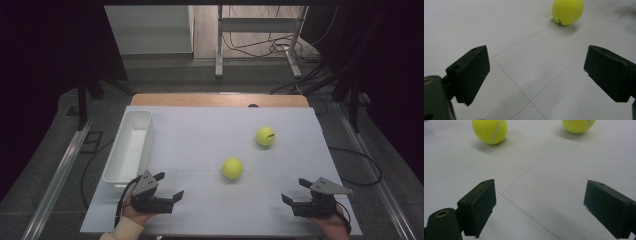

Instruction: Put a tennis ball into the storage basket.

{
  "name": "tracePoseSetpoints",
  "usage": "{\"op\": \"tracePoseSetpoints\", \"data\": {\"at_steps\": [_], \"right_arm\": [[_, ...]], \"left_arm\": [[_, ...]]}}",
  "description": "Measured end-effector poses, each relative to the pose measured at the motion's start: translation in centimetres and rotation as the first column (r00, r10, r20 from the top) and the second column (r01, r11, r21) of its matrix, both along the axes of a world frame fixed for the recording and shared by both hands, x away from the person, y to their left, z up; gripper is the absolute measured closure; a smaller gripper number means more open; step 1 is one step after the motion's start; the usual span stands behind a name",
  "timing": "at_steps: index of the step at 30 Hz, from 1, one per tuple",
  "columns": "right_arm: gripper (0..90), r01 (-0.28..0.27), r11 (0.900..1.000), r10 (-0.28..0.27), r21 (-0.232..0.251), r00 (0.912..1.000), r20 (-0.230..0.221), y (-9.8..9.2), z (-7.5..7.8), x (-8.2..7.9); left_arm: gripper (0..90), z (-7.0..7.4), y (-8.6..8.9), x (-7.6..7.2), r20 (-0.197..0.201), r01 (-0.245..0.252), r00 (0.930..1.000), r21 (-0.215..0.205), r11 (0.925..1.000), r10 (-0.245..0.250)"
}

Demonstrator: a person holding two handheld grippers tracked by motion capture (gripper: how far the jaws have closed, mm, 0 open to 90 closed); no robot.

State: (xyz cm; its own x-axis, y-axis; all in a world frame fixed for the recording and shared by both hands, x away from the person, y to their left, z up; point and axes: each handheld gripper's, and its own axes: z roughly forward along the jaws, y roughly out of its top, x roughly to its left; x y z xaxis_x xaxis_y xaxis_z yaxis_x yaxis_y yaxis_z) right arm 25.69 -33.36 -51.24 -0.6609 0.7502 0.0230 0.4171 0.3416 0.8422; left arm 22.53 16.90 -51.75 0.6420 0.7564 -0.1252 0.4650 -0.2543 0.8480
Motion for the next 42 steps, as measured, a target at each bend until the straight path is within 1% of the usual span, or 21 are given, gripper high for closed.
{"op": "tracePoseSetpoints", "data": {"at_steps": [2, 7, 14, 20, 26, 30, 37, 42], "right_arm": [[11.3, -0.001, 1.0, 0.001, 0.0, 1.0, 0.001, 0.05, -0.02, 0.07], [11.6, -0.002, 1.0, 0.002, -0.002, 1.0, -0.006, -0.14, -0.11, 0.05], [11.9, -0.005, 1.0, 0.005, 0.002, 0.9999, -0.014, -0.21, -0.13, 0.14], [12.3, -0.009, 1.0, 0.009, 0.001, 0.9999, -0.009, -0.22, -0.1, 0.07], [12.9, 0.005, 1.0, -0.005, 0.005, 0.9999, -0.014, -0.46, -0.02, 0.15], [13.2, 0.011, 1.0, -0.011, 0.004, 0.9997, -0.021, -0.59, -0.02, 0.21], [13.6, -0.001, 1.0, 0.001, 0.002, 0.9998, -0.022, -0.43, -0.06, 0.17], [13.9, -0.007, 1.0, 0.007, 0.001, 0.9997, -0.024, -0.38, -0.09, 0.14]], "left_arm": [[7.7, 0.11, -0.01, -0.02, 0.0, 0.0, 1.0, -0.009, 1.0, 0.0], [7.9, 0.14, -0.03, 0.02, 0.002, -0.005, 1.0, 0.003, 1.0, 0.005], [8.4, 0.11, -0.05, 0.07, -0.002, -0.01, 0.9999, 0.002, 0.9999, 0.01], [8.7, 0.1, -0.15, 0.06, -0.005, -0.011, 0.9999, 0.002, 0.9999, 0.011], [9.6, 0.18, -0.32, -0.01, -0.009, -0.007, 0.9999, 0.005, 1.0, 0.007], [9.9, 0.27, -0.49, 0.01, -0.007, -0.006, 1.0, 0.018, 0.9998, 0.006], [10.3, 0.57, -0.56, 0.13, -0.004, -0.01, 0.9999, 0.021, 0.9997, 0.01], [10.3, 0.94, -0.9, 0.41, -0.001, -0.003, 1.0, 0.02, 0.9998, 0.003]]}}
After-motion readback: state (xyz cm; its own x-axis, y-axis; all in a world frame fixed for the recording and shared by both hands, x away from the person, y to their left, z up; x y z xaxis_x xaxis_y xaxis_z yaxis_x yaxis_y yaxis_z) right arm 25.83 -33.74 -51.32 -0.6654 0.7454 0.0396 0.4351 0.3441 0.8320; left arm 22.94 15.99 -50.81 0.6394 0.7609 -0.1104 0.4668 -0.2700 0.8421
